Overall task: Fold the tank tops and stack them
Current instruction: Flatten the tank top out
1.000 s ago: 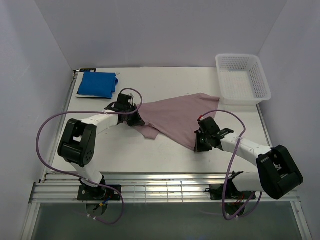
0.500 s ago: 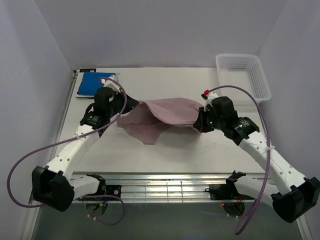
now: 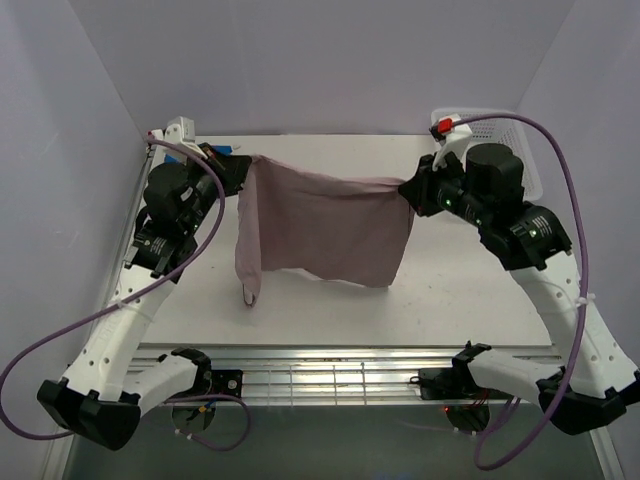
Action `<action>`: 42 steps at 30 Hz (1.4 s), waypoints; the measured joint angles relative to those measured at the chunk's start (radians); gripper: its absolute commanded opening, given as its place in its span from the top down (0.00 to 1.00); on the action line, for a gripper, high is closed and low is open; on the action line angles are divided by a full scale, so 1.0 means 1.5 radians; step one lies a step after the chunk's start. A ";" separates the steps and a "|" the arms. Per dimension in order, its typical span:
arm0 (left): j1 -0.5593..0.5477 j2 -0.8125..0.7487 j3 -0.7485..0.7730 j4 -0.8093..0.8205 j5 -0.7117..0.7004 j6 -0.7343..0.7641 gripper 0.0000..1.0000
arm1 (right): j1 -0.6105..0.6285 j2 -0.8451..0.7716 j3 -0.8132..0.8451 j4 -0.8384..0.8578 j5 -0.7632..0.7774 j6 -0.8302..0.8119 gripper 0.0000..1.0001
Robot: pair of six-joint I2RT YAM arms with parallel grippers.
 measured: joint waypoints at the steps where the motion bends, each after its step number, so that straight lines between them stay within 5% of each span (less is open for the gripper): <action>1: 0.000 0.014 0.007 0.005 -0.016 0.005 1.00 | -0.009 0.023 0.022 0.004 -0.001 -0.007 0.92; 6: 0.017 0.176 0.088 0.024 -0.072 0.041 1.00 | -0.119 0.198 0.131 0.028 -0.078 -0.053 0.92; 13: 0.114 0.503 0.382 0.023 0.009 0.081 1.00 | -0.213 0.491 0.466 0.041 -0.167 -0.123 0.92; 19: 0.130 0.533 0.488 0.033 0.080 0.139 1.00 | -0.237 0.454 0.451 0.094 -0.219 -0.156 0.92; 21: 0.127 0.474 0.408 0.080 0.104 0.148 1.00 | -0.248 0.395 0.359 0.114 -0.223 -0.167 0.92; 26: 0.123 0.261 0.032 0.173 0.167 0.115 1.00 | -0.252 0.246 0.051 0.188 -0.211 -0.183 0.90; 28: 0.117 0.210 -0.119 0.186 0.179 0.082 0.78 | -0.252 0.199 -0.088 0.199 -0.201 -0.169 0.70; 29: 0.112 0.199 -0.183 0.184 0.188 0.063 0.60 | -0.252 0.179 -0.159 0.213 -0.195 -0.156 0.69; 30: 0.107 0.195 -0.241 0.181 0.197 0.046 0.03 | -0.252 0.164 -0.226 0.211 -0.188 -0.147 0.69; 32: 0.097 0.189 -0.334 0.154 0.205 0.013 0.02 | -0.254 0.153 -0.337 0.191 -0.172 -0.122 0.60; 35: 0.079 0.156 -0.380 0.068 0.202 -0.018 0.02 | -0.257 0.150 -0.408 0.120 -0.155 -0.081 0.15; 36: 0.072 0.131 -0.380 0.053 0.199 -0.022 0.02 | -0.257 0.142 -0.418 0.106 -0.153 -0.074 0.10; 42: 0.060 0.009 -0.317 0.046 0.180 -0.031 0.02 | -0.257 0.032 -0.405 0.086 -0.192 -0.043 0.10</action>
